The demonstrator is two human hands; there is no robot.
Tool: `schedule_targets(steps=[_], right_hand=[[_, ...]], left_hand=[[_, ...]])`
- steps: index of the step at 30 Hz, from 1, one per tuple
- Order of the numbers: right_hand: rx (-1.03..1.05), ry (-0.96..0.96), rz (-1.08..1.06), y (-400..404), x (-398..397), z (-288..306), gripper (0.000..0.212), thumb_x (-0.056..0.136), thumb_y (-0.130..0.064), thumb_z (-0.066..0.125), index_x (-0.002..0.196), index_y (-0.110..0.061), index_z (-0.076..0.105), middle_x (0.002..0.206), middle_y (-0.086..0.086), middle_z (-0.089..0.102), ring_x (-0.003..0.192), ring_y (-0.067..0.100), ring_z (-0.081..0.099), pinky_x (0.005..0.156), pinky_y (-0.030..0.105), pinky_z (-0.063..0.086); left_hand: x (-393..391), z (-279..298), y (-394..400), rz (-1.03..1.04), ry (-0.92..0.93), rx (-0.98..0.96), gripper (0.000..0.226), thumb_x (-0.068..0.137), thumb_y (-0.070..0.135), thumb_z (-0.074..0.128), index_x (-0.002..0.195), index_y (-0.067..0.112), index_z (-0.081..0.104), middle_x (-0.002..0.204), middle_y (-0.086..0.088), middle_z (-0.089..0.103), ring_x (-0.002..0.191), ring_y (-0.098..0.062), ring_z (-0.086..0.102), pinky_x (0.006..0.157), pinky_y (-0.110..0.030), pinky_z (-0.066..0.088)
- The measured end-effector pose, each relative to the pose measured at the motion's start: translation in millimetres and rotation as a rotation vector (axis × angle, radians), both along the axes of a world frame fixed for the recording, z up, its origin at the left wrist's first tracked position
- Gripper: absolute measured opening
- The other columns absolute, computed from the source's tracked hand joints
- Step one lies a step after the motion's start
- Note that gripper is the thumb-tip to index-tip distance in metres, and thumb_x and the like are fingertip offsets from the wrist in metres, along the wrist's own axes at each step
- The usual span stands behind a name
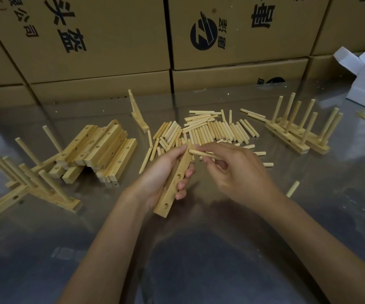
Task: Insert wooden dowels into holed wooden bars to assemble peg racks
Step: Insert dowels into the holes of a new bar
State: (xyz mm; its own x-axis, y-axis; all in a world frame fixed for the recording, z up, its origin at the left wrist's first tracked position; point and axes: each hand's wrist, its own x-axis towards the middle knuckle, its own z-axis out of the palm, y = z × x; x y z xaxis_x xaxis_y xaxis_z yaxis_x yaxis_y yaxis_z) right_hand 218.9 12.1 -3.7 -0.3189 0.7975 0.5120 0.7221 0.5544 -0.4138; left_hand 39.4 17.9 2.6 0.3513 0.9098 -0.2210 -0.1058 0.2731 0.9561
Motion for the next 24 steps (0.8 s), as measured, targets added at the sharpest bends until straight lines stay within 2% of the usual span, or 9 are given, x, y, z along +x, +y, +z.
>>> schedule_targets(steps=[2,4,7,9,15,18,19,21,24], right_hand=[[0.036,-0.035,-0.015,-3,1,4,0.029,0.095,-0.023,0.058,0.122,-0.029,0.066,0.086,-0.021,0.06,0.07,0.007,0.056,0.061,0.027,0.042],[0.09,-0.081,-0.036,-5,3,7,0.027,0.094,-0.021,0.06,0.119,-0.027,0.068,0.095,-0.009,0.07,0.076,0.022,0.065,0.062,0.032,0.049],[0.146,-0.179,-0.079,-8,1,8,0.025,0.091,-0.016,0.063,0.114,-0.02,0.072,0.083,-0.001,0.069,0.064,0.027,0.064,0.053,0.028,0.04],[0.161,-0.197,-0.101,-9,-1,7,0.025,0.088,-0.012,0.064,0.111,-0.018,0.073,0.076,0.001,0.067,0.057,0.027,0.06,0.052,0.025,0.032],[0.107,-0.044,-0.16,-5,-5,-2,0.015,0.088,-0.017,0.057,0.087,-0.022,0.071,0.063,-0.009,0.056,0.056,0.019,0.052,0.05,0.026,0.027],[0.045,0.116,-0.179,-3,-7,-8,0.016,0.089,-0.017,0.06,0.084,-0.024,0.073,0.057,-0.01,0.056,0.053,0.013,0.05,0.05,0.016,0.031],[0.019,0.164,-0.172,-4,-7,-8,0.016,0.089,-0.016,0.061,0.086,-0.024,0.075,0.059,-0.01,0.06,0.055,0.012,0.053,0.051,0.017,0.036],[-0.035,0.248,-0.163,-2,-6,-7,0.015,0.089,-0.017,0.062,0.088,-0.024,0.075,0.067,-0.009,0.068,0.061,0.011,0.06,0.058,0.026,0.048],[-0.077,0.288,-0.156,4,0,-1,0.01,0.091,-0.022,0.064,0.088,-0.026,0.074,0.07,-0.007,0.069,0.064,0.013,0.062,0.061,0.036,0.053]], left_hand=[[1,0,-1,0.02,0.068,0.036,0.032,0.106,0.043,0.039,0.116,0.023,0.064,0.065,-0.002,0.046,0.046,-0.011,0.036,0.037,-0.022,0.031],[2,-2,-1,0.049,0.142,0.085,0.032,0.106,0.043,0.04,0.126,0.032,0.062,0.064,-0.001,0.046,0.046,-0.011,0.037,0.039,-0.023,0.029],[5,-4,-1,0.083,0.273,0.138,0.032,0.106,0.046,0.039,0.132,0.042,0.057,0.064,0.0,0.046,0.047,-0.01,0.037,0.039,-0.023,0.027],[9,-5,0,0.1,0.305,0.155,0.033,0.106,0.046,0.038,0.135,0.046,0.054,0.063,0.001,0.044,0.047,-0.01,0.036,0.039,-0.022,0.026],[16,-8,0,0.147,0.365,0.173,0.034,0.106,0.05,0.035,0.135,0.051,0.052,0.064,0.002,0.043,0.046,-0.01,0.036,0.039,-0.021,0.027],[20,-8,-1,0.163,0.381,0.167,0.031,0.105,0.052,0.034,0.128,0.055,0.054,0.061,0.004,0.041,0.046,-0.009,0.034,0.041,-0.02,0.026],[22,-8,-2,0.169,0.38,0.17,0.028,0.105,0.052,0.034,0.122,0.057,0.056,0.06,0.005,0.04,0.046,-0.009,0.034,0.041,-0.02,0.026],[25,-7,-3,0.185,0.365,0.183,0.026,0.105,0.05,0.035,0.114,0.054,0.058,0.058,0.006,0.041,0.044,-0.007,0.035,0.041,-0.02,0.027],[28,-3,-4,0.176,0.281,0.176,0.036,0.107,0.041,0.037,0.135,0.026,0.052,0.064,0.0,0.051,0.047,-0.011,0.046,0.039,-0.023,0.036]])
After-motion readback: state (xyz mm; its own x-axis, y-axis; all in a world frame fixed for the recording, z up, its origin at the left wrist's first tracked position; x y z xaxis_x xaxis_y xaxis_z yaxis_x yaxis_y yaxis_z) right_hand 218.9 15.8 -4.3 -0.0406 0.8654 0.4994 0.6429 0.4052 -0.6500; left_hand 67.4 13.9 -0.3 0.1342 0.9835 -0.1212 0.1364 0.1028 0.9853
